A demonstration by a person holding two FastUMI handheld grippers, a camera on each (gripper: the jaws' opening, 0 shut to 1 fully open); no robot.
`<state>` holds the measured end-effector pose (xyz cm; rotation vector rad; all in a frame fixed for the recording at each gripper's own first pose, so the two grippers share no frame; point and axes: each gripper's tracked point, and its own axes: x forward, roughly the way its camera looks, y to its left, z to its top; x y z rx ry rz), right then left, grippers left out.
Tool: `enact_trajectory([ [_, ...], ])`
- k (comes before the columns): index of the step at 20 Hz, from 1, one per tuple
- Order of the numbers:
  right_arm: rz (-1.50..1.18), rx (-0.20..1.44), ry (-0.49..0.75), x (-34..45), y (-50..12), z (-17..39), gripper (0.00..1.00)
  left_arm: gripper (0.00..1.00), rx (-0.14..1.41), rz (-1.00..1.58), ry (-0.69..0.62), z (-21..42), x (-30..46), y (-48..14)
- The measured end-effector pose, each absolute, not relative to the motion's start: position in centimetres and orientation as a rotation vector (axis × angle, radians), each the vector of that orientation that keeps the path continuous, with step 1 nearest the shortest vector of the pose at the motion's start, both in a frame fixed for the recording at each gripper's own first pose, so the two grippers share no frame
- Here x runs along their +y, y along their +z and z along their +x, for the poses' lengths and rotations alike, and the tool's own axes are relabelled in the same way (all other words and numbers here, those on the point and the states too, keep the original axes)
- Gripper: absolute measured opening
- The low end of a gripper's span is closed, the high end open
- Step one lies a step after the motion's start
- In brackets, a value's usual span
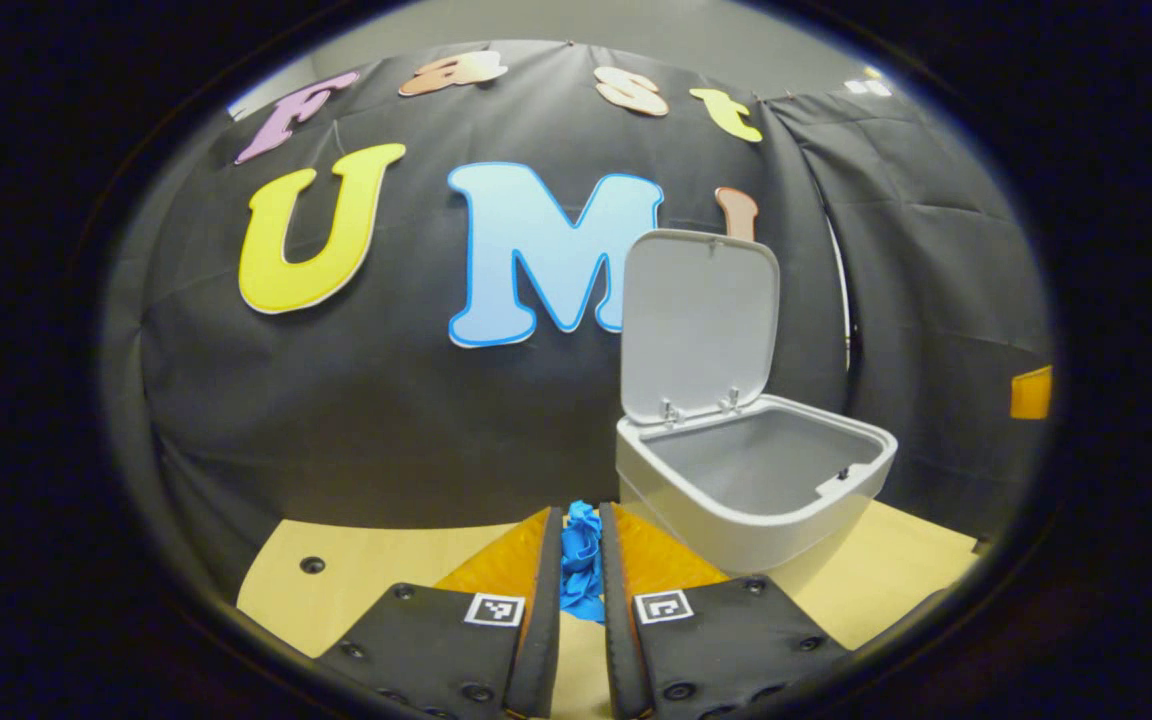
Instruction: Press the lid of the desktop garbage bin to open it, pick up the crumpled paper on the desktop and throw it into the bin, then pick up the pop can on the desktop and drop it into the bin, and finally close the garbage bin lid.
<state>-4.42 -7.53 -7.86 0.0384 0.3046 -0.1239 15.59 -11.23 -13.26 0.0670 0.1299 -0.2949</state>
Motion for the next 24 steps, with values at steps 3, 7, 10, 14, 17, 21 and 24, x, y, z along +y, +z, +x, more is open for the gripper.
enact_trajectory([
  [3,0.052,0.312,-0.148,-8.6,-8.3,-4.8,0.01,0.26,0.104,0.06,-0.326,16.5,-13.7,-11.5],
  [7,0.074,0.319,-0.174,-9.8,-8.8,-5.3,0.01,0.28,0.069,0.076,-0.373,17.2,-17.1,-9.7],
  [10,0.085,0.32,-0.192,-10.6,-9.0,-5.5,0.01,0.28,0.06,0.09,-0.414,17.4,-19.7,-9.4],
  [14,0.099,0.326,-0.212,-11.4,-9.3,-5.7,0.01,0.28,0.073,0.101,-0.444,17.6,-22.0,-10.3],
  [17,0.104,0.33,-0.228,-12.1,-9.6,-5.9,0.01,0.26,0.081,0.108,-0.453,18.0,-23.0,-10.7],
  [21,0.115,0.337,-0.246,-12.9,-10.0,-6.1,0.01,0.29,0.086,0.108,-0.46,18.2,-23.6,-11.1],
  [24,0.126,0.343,-0.251,-13.1,-10.2,-6.0,0.01,0.36,0.091,0.105,-0.465,18.5,-23.8,-11.4],
])
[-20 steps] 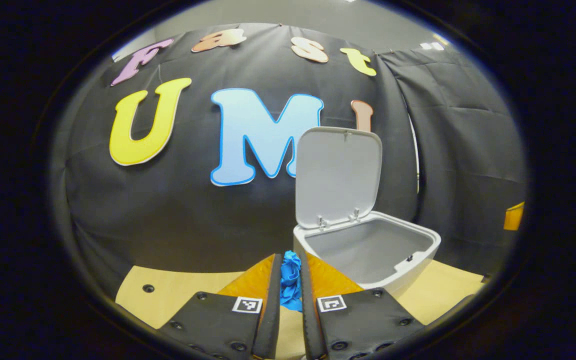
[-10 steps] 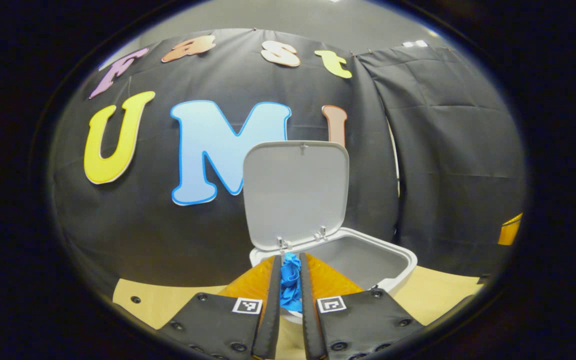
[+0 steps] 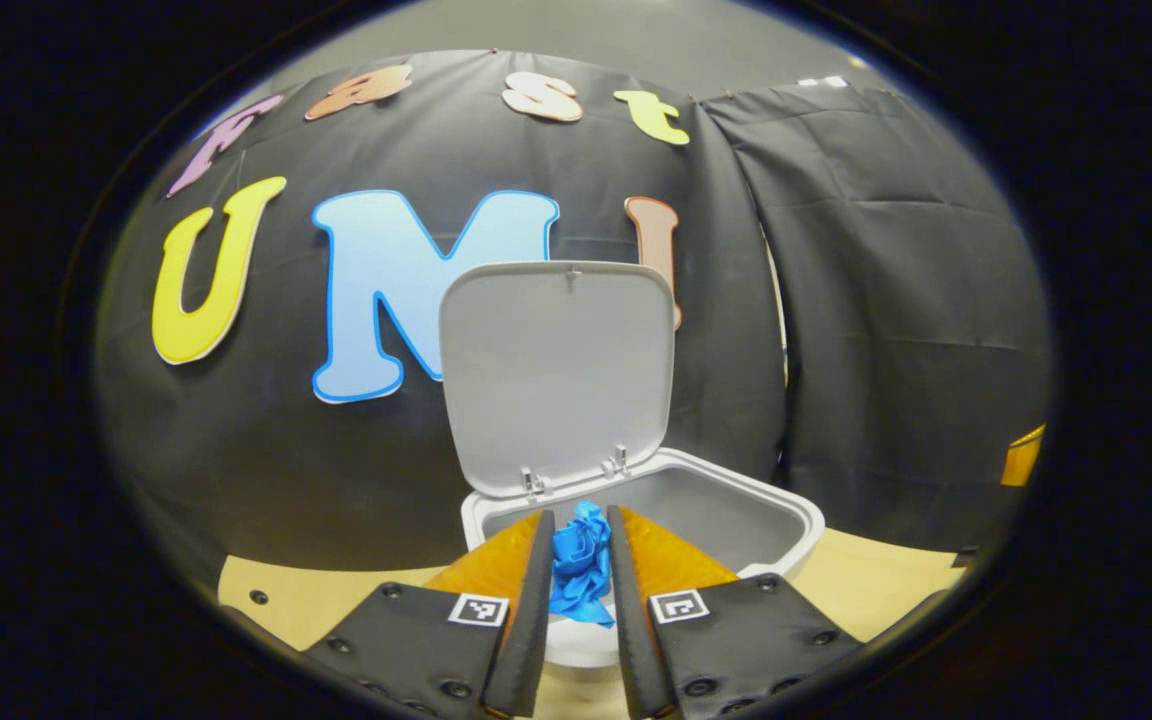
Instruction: Press the lid of the desktop garbage bin to open it, pick up the crumpled paper on the desktop and throw it into the bin, then pick up the pop can on the desktop and drop it into the bin, and finally close the garbage bin lid.
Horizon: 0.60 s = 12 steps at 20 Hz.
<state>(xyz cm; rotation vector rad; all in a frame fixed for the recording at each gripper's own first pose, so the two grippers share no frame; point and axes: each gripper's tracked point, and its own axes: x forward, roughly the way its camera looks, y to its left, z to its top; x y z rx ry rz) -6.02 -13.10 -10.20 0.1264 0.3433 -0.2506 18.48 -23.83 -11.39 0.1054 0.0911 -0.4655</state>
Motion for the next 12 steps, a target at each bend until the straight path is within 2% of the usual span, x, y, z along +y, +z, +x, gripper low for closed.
enact_trajectory([
  [5,0.129,0.348,-0.246,-12.95,-10.54,-5.83,0.01,0.64,0.093,0.104,-0.479,18.58,-24.24,-11.44],
  [9,0.126,0.35,-0.238,-12.89,-10.56,-5.72,0.01,0.76,0.096,0.104,-0.479,18.67,-23.73,-10.98],
  [10,0.125,0.35,-0.238,-12.89,-10.52,-5.71,0.01,0.75,0.096,0.106,-0.475,18.68,-23.54,-11.03],
  [12,0.124,0.352,-0.236,-12.85,-10.55,-5.63,0.01,0.84,0.094,0.104,-0.469,18.8,-23.33,-10.91],
])
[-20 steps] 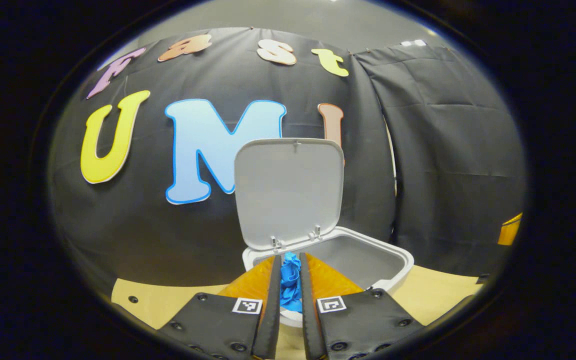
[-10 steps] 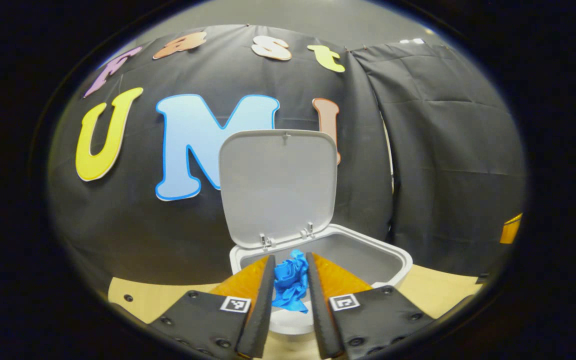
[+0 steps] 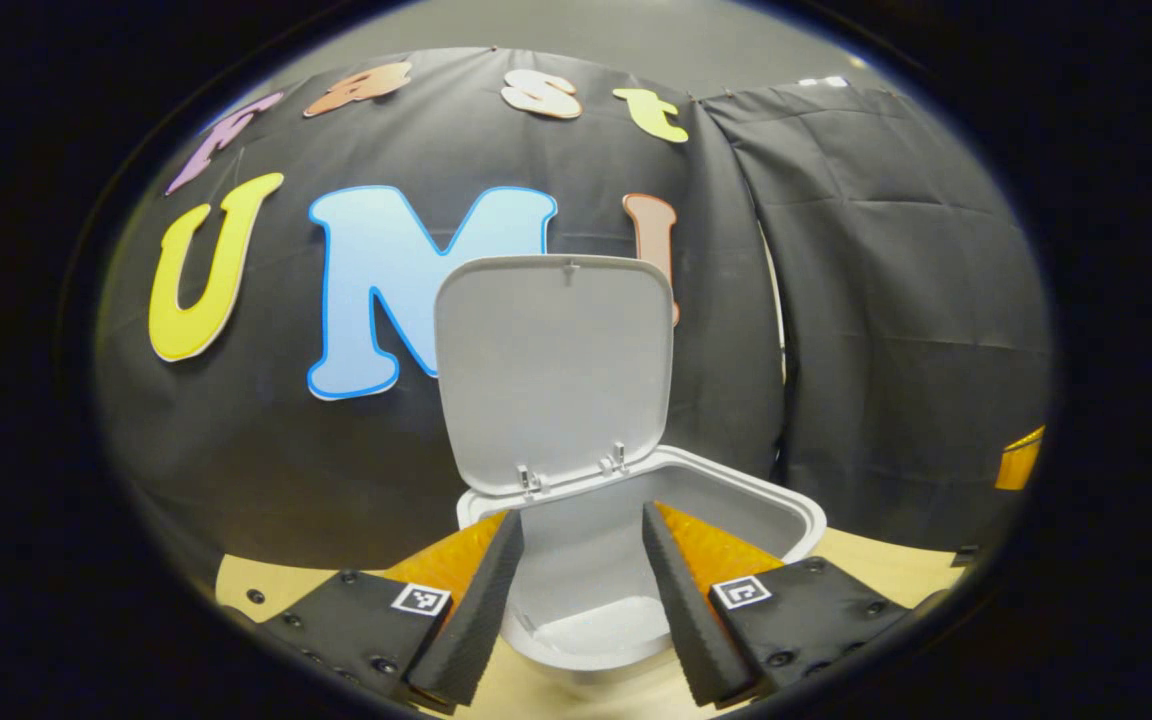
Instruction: Press the lid of the desktop garbage bin to open it, pick up the crumpled paper on the desktop and throw it into the bin, then pick up the pop can on the desktop and drop it into the bin, and finally close the garbage bin lid.
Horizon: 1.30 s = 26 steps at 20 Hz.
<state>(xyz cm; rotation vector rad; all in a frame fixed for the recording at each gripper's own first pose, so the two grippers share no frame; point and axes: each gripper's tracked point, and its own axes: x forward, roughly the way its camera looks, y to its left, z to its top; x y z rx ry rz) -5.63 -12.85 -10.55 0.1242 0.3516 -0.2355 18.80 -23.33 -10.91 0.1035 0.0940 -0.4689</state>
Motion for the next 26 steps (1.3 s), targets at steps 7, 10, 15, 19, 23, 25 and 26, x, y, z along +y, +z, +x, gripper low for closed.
enact_trajectory([
  [7,0.126,0.35,-0.22,-12.7,-10.4,-5.7,0.01,0.93,0.074,0.089,-0.429,18.3,-21.6,-9.8],
  [10,0.121,0.351,-0.196,-12.3,-10.6,-5.6,0.01,1.0,0.064,0.065,-0.399,17.8,-20.3,-9.1],
  [15,0.11,0.349,-0.134,-10.2,-10.5,-5.5,0.01,0.97,0.054,0.047,-0.325,17.2,-16.6,-8.3],
  [19,0.1,0.347,-0.07,-8.3,-10.6,-5.2,0.01,1.0,0.05,0.037,-0.253,16.1,-12.9,-7.9],
  [23,0.107,0.347,-0.006,-6.1,-10.7,-4.3,0.01,0.94,0.046,0.042,-0.187,14.8,-8.9,-7.4],
  [25,0.115,0.35,0.026,-4.7,-10.8,-3.8,0.03,0.93,0.046,0.042,-0.15,14.2,-6.8,-7.2],
  [26,0.116,0.353,0.043,-4.1,-10.9,-3.6,0.03,0.93,0.047,0.04,-0.131,13.9,-5.7,-7.1],
])
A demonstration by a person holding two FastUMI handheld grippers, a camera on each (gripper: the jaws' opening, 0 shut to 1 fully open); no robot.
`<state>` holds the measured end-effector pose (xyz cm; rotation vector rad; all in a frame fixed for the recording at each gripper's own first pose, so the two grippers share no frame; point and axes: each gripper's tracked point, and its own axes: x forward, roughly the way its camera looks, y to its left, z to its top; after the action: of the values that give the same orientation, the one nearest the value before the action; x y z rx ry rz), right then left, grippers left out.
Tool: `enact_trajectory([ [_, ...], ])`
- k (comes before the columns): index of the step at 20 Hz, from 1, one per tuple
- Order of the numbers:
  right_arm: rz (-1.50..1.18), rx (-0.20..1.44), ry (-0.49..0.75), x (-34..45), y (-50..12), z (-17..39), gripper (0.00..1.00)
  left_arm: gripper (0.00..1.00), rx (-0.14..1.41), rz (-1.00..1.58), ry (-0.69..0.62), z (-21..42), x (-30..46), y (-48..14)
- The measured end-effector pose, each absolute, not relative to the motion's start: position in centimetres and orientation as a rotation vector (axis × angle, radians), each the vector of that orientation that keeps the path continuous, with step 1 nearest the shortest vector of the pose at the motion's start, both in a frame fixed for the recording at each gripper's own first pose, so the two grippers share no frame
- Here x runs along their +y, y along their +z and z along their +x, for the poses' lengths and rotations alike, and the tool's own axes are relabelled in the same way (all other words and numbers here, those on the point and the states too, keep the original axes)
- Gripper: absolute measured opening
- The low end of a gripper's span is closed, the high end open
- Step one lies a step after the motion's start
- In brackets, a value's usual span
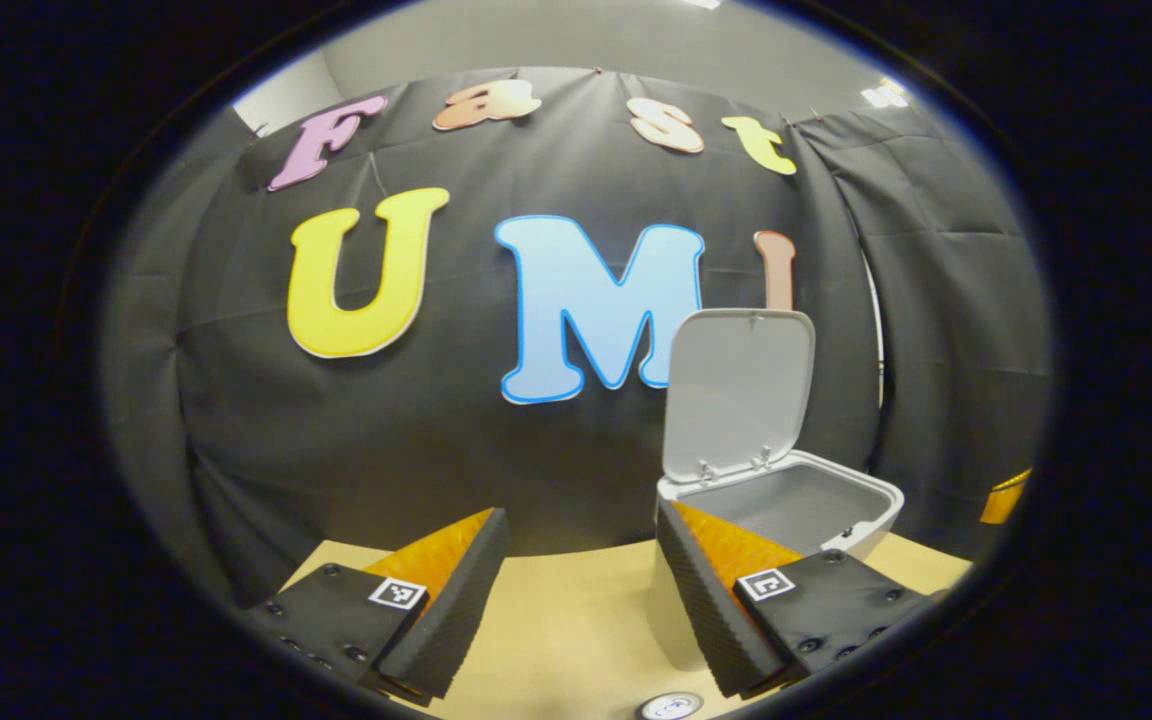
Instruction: Press the lid of the desktop garbage bin to open it, pick up the crumpled paper on the desktop and throw it into the bin, then pick up the pop can on the desktop and drop it into the bin, and finally close the garbage bin lid.
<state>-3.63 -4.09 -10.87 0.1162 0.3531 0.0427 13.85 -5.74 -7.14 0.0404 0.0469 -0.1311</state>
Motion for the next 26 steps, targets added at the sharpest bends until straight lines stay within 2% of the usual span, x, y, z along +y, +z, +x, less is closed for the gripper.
enact_trajectory([
  [2,0.114,0.365,0.078,-2.7,-11.2,-3.1,0.11,0.93,0.052,0.034,-0.096,13.2,-3.6,-7.1],
  [3,0.111,0.37,0.099,-1.9,-11.3,-3.0,0.17,1.0,0.054,0.031,-0.077,12.9,-2.6,-7.2],
  [4,0.104,0.375,0.11,-1.4,-11.5,-2.8,0.24,0.93,0.056,0.029,-0.06,12.6,-1.7,-7.3],
  [5,0.098,0.377,0.124,-0.9,-11.6,-2.6,0.35,0.94,0.059,0.028,-0.043,12.2,-0.7,-7.4],
  [7,0.095,0.383,0.153,0.3,-11.9,-2.4,0.42,0.98,0.063,0.028,-0.013,11.5,1.1,-7.4],
  [8,0.094,0.385,0.169,1.0,-12.1,-2.2,0.42,0.98,0.064,0.03,0.0,11.1,1.9,-7.3],
  [9,0.09,0.39,0.179,1.5,-12.1,-2.2,0.54,0.98,0.065,0.032,0.012,10.7,2.7,-7.1],
  [11,0.088,0.4,0.205,2.7,-12.5,-1.9,0.65,1.0,0.068,0.035,0.037,10.1,4.3,-6.9],
  [13,0.083,0.412,0.231,3.7,-12.9,-1.8,0.73,0.98,0.07,0.034,0.062,9.6,5.7,-6.8],
  [14,0.08,0.418,0.241,4.1,-13.1,-1.7,0.81,0.98,0.072,0.032,0.073,9.2,6.3,-6.8],
  [15,0.077,0.426,0.252,4.6,-13.4,-1.6,0.84,0.94,0.074,0.029,0.083,8.9,6.9,-6.8],
  [16,0.076,0.435,0.264,5.2,-13.6,-1.6,0.86,0.98,0.076,0.028,0.094,8.5,7.6,-6.9],
  [17,0.072,0.443,0.273,5.6,-14.0,-1.5,0.97,0.98,0.076,0.028,0.105,8.1,8.2,-6.8],
  [18,0.068,0.452,0.282,6.0,-14.4,-1.5,0.98,1.0,0.078,0.027,0.116,7.8,8.9,-6.9],
  [21,0.053,0.485,0.311,7.6,-15.6,-1.4,0.98,0.94,0.08,0.026,0.149,6.8,10.7,-6.8],
  [23,0.039,0.512,0.33,8.5,-16.8,-1.4,0.98,1.0,0.083,0.025,0.172,6.1,12.1,-7.0],
  [26,0.014,0.549,0.359,10.2,-18.5,-1.0,0.98,0.94,0.093,0.019,0.207,5.0,14.0,-7.2],
])
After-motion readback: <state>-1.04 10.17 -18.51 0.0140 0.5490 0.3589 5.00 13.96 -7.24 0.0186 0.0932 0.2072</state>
